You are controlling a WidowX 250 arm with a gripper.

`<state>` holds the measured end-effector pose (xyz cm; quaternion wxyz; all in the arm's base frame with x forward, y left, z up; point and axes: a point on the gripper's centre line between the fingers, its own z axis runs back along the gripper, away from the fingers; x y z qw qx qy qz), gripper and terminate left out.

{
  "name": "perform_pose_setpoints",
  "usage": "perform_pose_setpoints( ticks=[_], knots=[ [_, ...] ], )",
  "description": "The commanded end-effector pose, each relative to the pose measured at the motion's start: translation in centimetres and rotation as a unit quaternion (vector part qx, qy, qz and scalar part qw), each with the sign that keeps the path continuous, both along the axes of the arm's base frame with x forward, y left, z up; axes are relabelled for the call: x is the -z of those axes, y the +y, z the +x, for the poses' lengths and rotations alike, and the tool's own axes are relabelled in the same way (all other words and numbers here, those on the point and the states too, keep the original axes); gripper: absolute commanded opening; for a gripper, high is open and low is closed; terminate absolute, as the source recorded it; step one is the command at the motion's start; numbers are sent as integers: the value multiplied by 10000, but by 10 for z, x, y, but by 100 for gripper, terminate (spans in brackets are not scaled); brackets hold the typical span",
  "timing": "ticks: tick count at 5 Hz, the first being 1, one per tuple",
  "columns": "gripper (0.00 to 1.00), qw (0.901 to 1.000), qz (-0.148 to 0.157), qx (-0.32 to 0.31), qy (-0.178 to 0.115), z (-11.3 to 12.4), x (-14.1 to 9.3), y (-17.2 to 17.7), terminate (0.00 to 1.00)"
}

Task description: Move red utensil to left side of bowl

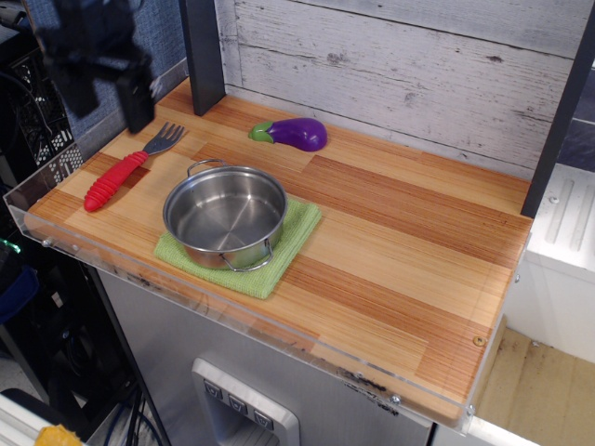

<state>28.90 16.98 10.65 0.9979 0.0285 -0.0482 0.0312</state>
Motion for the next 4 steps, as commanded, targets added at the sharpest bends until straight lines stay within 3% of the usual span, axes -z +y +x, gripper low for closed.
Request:
perform_pose_setpoints(
  ticks=[1, 4],
  knots=[
    [100, 9993, -230, 120, -259, 11, -33, -53, 0],
    [100, 9992, -119, 307, -222, 12, -33, -63, 0]
  ],
)
